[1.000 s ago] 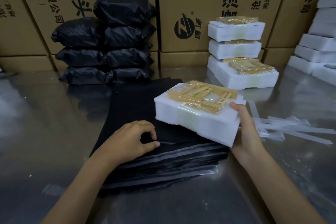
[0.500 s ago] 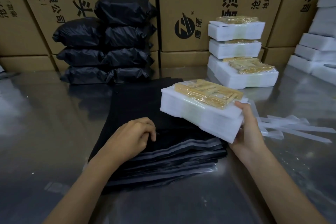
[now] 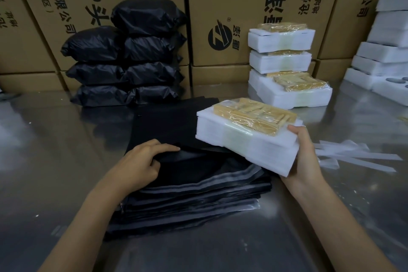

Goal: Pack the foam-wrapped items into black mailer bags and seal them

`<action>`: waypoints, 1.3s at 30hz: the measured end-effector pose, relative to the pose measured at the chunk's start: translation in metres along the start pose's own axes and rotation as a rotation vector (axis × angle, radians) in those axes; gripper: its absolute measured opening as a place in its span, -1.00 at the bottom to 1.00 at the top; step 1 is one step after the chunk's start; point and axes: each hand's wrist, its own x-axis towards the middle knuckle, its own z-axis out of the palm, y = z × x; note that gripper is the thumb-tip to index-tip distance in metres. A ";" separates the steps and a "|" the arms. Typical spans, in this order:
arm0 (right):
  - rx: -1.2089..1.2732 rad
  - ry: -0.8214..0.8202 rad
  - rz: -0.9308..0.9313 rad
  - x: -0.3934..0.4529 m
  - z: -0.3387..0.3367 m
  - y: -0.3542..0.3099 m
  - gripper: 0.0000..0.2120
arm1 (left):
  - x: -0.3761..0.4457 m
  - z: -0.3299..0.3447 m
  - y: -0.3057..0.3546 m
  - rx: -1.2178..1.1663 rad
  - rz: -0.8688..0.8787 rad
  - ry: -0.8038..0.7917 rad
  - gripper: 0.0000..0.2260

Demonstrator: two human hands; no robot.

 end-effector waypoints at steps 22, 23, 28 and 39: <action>0.025 -0.059 -0.068 -0.011 0.009 -0.015 -0.65 | 0.006 0.024 0.007 -0.354 -0.057 0.095 -0.48; 0.015 -0.072 -0.060 -0.011 0.008 -0.016 -0.61 | 0.006 0.024 0.007 -0.360 -0.056 0.098 -0.47; 0.017 -0.207 0.000 -0.019 0.013 -0.019 -0.66 | 0.005 0.025 0.009 -0.376 -0.028 0.136 -0.48; -0.234 -0.214 0.193 -0.031 0.004 -0.021 -0.82 | 0.005 0.022 0.010 -0.215 0.052 0.203 -0.43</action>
